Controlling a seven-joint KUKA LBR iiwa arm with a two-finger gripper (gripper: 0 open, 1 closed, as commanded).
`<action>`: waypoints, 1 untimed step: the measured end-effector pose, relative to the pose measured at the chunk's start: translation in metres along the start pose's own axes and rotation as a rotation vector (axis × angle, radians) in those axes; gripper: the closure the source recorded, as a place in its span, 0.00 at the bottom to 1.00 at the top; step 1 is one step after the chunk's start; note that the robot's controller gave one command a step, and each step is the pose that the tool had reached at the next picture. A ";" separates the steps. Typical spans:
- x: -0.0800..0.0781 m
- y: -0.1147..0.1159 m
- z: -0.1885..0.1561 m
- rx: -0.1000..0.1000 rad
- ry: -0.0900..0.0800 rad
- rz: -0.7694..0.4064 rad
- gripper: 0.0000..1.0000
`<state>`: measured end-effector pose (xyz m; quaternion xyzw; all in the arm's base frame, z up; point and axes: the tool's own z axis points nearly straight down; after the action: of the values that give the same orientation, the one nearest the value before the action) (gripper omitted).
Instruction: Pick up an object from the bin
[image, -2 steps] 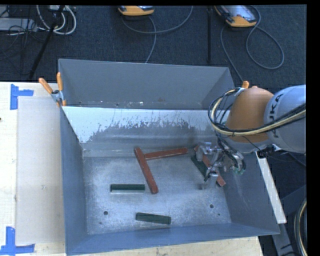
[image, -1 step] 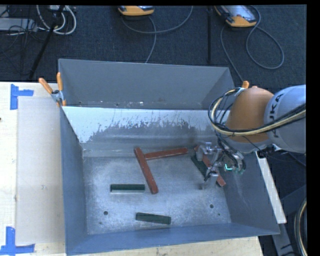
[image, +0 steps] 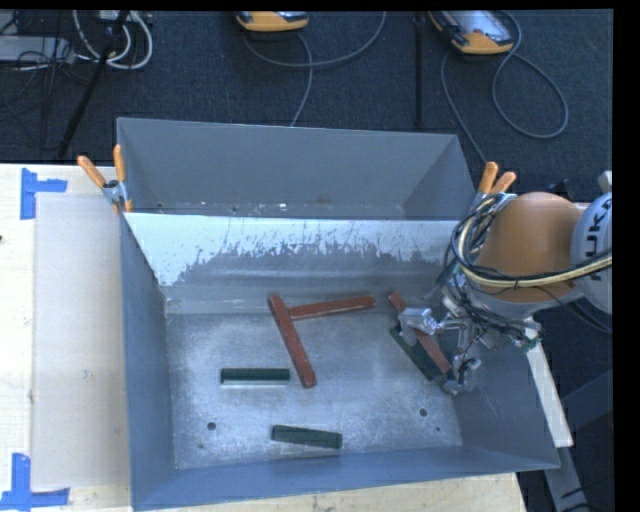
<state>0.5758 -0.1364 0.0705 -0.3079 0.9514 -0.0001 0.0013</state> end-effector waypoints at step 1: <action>0.001 -0.001 -0.001 0.000 0.003 0.002 1.00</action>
Offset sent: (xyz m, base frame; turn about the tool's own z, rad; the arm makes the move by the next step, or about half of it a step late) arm 0.0000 0.0000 0.0000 0.0000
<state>0.5756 -0.1372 0.0712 -0.3072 0.9517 -0.0004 -0.0001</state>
